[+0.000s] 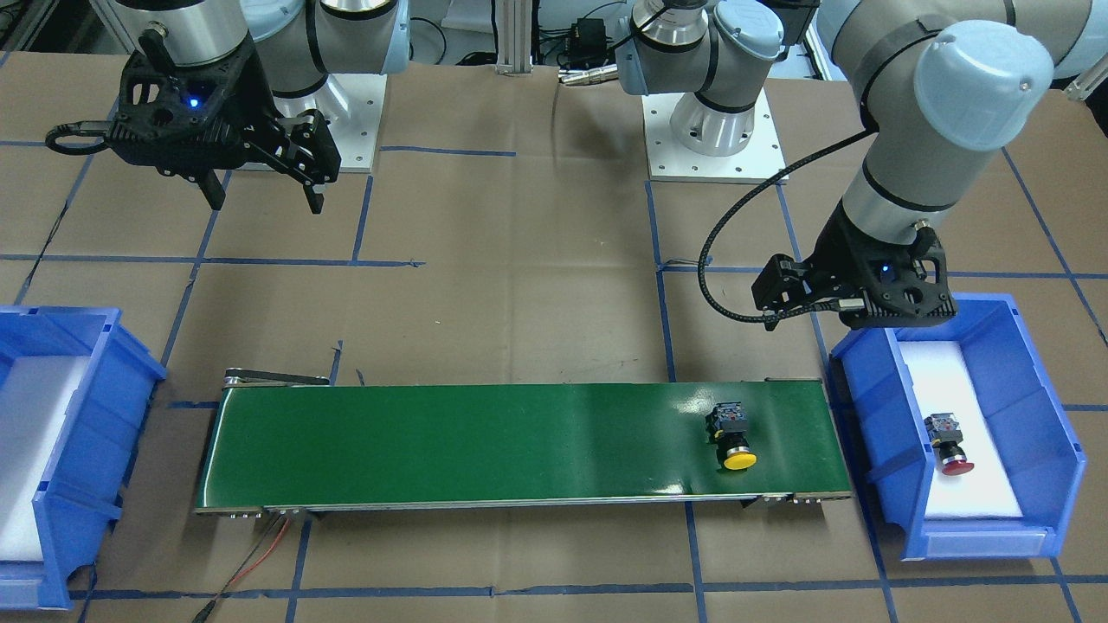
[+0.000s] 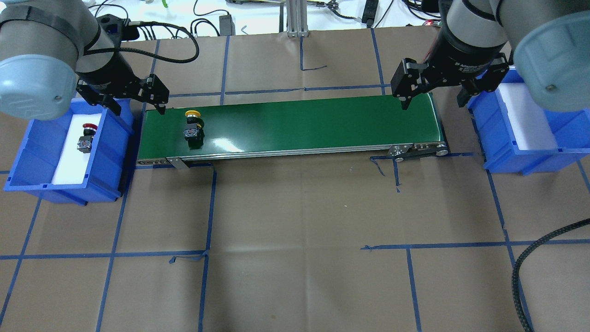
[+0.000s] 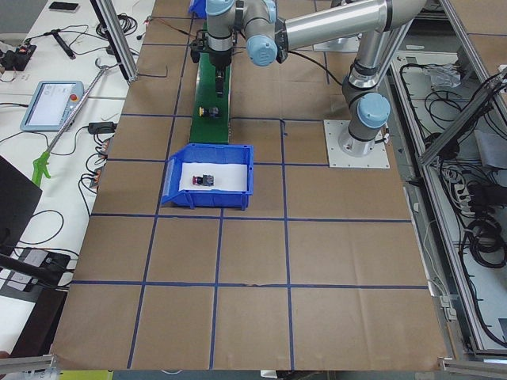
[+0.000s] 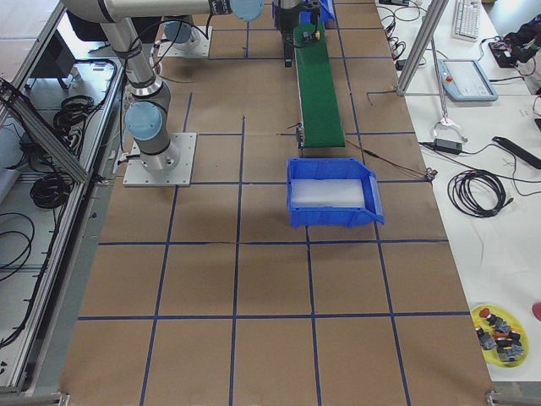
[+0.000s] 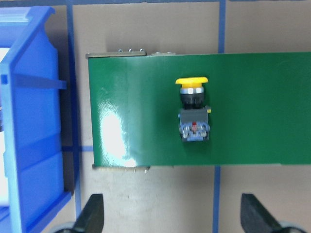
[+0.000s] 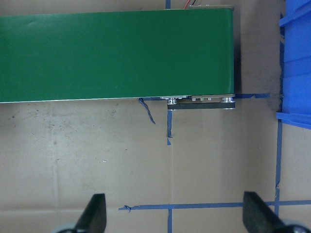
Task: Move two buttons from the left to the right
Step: 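Return the left gripper to the bin over the red button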
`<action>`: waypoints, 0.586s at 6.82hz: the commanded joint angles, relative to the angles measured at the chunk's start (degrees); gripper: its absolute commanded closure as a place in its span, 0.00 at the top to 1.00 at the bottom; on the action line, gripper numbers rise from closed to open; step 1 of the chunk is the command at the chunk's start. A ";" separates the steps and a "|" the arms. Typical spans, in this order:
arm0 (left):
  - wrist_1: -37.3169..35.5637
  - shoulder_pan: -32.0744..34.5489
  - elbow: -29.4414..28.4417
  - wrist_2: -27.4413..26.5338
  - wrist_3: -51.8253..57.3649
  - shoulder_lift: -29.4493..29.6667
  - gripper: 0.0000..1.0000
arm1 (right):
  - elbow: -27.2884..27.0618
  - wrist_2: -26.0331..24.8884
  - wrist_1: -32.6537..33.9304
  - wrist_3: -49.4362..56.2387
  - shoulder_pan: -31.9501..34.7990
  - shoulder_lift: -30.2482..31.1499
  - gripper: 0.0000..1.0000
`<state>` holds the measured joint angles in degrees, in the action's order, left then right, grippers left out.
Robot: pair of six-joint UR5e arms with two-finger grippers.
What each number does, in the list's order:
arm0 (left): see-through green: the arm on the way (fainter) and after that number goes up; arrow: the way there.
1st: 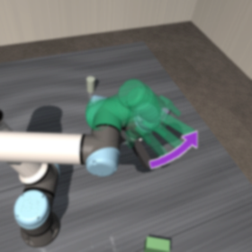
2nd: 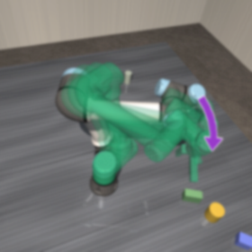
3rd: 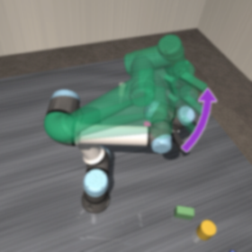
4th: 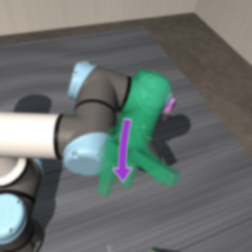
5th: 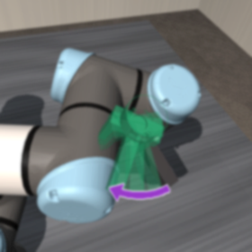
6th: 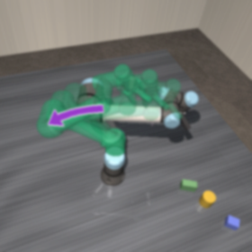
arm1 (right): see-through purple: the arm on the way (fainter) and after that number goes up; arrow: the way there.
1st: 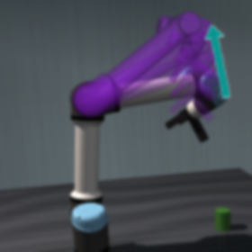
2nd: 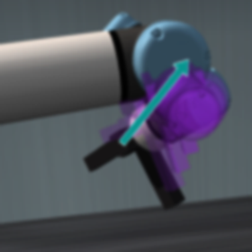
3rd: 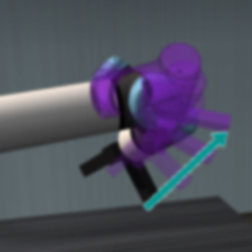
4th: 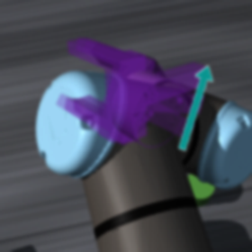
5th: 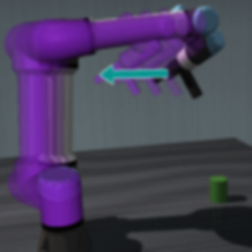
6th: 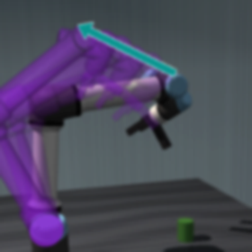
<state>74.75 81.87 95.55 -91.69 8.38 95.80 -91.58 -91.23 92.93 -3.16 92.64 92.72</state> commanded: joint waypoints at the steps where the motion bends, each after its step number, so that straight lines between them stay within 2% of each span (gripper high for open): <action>1: 0.31 -5.11 -0.19 0.28 6.09 -0.44 1.00 | 0.00 0.00 -0.03 0.00 0.00 0.00 1.00; 4: -0.57 -16.10 -0.63 0.19 20.33 1.49 1.00 | 0.00 0.00 -0.03 0.00 0.00 0.00 1.00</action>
<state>74.47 69.67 95.08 -91.41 23.55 96.59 -91.58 -91.23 92.90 -3.17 92.64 92.72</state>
